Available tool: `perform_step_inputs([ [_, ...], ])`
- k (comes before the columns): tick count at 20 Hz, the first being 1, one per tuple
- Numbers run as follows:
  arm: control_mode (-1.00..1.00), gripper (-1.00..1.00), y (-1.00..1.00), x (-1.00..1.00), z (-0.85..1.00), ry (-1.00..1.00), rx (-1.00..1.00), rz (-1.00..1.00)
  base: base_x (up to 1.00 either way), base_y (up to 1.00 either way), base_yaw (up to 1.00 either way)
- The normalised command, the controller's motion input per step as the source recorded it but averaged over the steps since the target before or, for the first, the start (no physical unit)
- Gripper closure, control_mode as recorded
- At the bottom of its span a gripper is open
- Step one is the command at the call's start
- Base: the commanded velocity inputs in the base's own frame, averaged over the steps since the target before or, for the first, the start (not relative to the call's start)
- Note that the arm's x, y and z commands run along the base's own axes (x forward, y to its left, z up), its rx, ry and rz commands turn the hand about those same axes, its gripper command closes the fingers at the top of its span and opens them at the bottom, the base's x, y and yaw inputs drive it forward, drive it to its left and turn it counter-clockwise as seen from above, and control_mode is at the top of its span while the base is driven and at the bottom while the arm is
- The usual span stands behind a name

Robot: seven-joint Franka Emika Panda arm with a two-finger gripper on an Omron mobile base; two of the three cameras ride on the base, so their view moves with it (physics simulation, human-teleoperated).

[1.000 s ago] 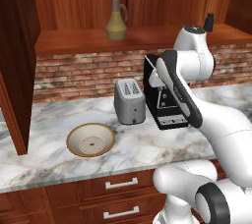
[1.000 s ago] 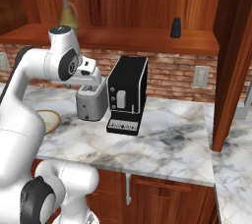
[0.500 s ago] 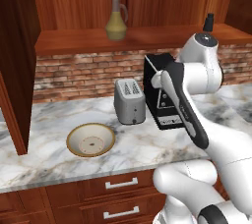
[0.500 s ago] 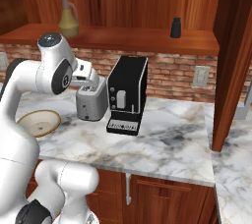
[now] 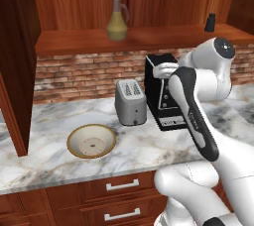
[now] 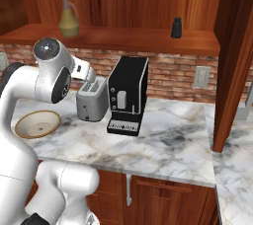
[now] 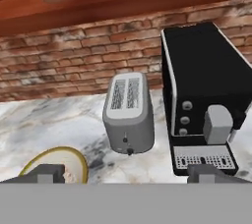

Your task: Retrieve the bottle and the shaker from the cabinet and place them next to the mixing bowl on the counter. Then add garlic from the fridge to the mixing bowl.

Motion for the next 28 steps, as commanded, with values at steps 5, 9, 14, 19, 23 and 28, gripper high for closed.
perform_step_inputs([
  [5, -1.0, -1.0, 0.13, 0.0, 0.56, -0.1, 0.08, 0.01, 0.0, 0.0, 0.0],
  [9, -1.0, -1.0, 0.36, 0.0, 0.43, -0.06, -0.01, 0.03, 0.0, 0.0, 0.0],
  [14, -1.0, -1.0, 0.38, 0.0, 0.32, -0.08, -0.18, 0.03, 0.0, 0.0, 0.0],
  [19, -1.0, -1.0, 0.26, 0.0, 0.24, -0.08, -0.26, 0.04, 0.0, 0.0, 0.0],
  [23, -1.0, -1.0, 0.07, 0.0, 0.31, -0.02, -0.15, 0.04, 0.0, 0.0, 0.0],
  [28, -1.0, -1.0, 0.0, 0.0, 0.37, 0.0, -0.02, 0.0, 0.0, 0.0, 0.0],
])
